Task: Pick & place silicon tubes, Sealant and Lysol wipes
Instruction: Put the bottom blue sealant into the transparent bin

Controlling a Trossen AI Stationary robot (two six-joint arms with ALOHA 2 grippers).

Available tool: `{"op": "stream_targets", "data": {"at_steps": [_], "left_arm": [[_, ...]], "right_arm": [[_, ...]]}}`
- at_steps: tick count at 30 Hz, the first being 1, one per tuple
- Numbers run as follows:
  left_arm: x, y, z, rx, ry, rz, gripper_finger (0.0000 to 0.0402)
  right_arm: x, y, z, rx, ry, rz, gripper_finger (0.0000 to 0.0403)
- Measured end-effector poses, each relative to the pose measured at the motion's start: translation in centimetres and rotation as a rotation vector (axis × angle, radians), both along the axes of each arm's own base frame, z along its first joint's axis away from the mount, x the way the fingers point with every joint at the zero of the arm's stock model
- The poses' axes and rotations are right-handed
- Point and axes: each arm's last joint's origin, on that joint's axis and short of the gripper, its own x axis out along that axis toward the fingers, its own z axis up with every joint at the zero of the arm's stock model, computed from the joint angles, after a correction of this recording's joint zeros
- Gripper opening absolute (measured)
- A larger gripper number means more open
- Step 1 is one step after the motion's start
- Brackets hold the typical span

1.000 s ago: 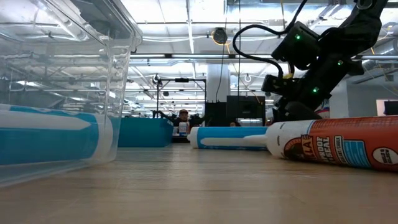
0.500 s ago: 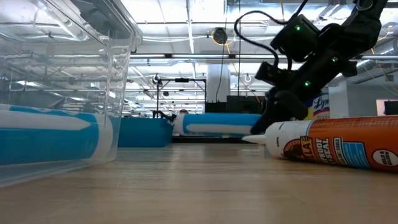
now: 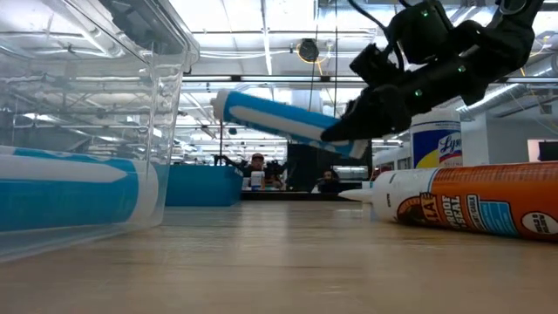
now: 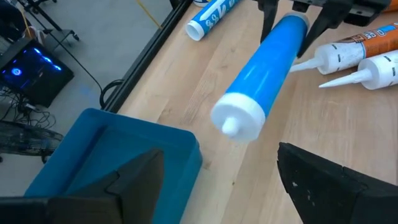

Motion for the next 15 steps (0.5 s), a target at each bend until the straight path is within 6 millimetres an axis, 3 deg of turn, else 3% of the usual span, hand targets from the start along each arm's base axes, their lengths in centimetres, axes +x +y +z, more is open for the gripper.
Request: {"op": "stream_targets", "data": {"at_steps": [15], "left_arm": [[0.5, -0.1, 0.5, -0.009, -0.071, -0.009, 0.0306]], "right_arm": [[0.6, 0.1, 2.7, -0.175, -0.262, 0.078, 0.0209]]}}
